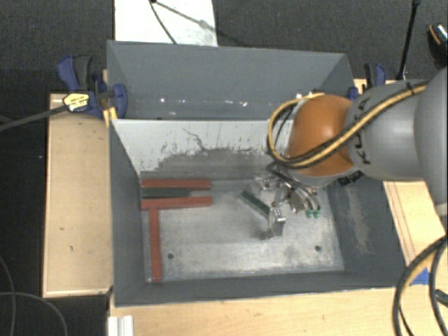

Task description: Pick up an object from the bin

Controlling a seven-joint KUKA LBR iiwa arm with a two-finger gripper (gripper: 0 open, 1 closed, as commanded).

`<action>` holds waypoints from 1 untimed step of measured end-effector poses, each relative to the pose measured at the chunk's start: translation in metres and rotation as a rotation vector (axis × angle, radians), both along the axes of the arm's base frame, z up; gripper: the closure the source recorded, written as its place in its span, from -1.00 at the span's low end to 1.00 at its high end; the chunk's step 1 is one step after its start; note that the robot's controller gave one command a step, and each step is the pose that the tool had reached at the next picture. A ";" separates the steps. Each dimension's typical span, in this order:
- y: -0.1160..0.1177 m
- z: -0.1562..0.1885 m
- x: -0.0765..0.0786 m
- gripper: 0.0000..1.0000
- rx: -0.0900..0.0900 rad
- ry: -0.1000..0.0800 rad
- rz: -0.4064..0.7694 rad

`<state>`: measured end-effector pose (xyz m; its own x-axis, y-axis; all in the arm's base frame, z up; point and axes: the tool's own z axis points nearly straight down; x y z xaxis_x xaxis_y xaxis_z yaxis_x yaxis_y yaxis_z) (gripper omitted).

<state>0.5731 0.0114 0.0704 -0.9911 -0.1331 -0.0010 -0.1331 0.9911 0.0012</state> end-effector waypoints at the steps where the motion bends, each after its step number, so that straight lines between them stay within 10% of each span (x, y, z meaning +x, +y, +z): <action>1: -0.001 0.000 0.000 1.00 0.000 -0.001 -0.003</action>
Offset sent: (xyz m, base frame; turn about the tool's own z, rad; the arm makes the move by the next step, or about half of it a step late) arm 0.0000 0.0000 0.0000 0.0000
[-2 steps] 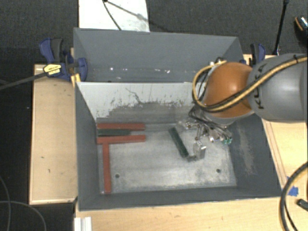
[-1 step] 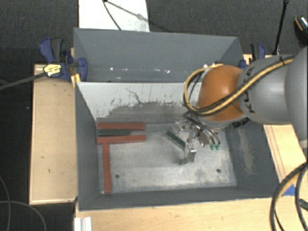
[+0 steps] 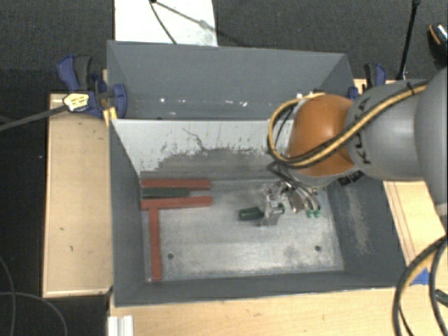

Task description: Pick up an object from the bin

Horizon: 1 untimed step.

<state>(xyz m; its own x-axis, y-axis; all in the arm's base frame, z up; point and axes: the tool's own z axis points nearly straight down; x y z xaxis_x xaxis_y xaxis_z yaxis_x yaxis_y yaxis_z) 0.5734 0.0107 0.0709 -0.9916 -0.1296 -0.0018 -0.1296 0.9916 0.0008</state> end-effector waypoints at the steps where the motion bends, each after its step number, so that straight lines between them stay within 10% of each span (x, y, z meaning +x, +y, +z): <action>1: 0.001 0.160 -0.013 1.00 -0.001 -0.009 0.036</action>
Offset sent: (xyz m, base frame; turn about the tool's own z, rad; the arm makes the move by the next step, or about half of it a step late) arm -0.0146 0.0012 0.1540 -0.0399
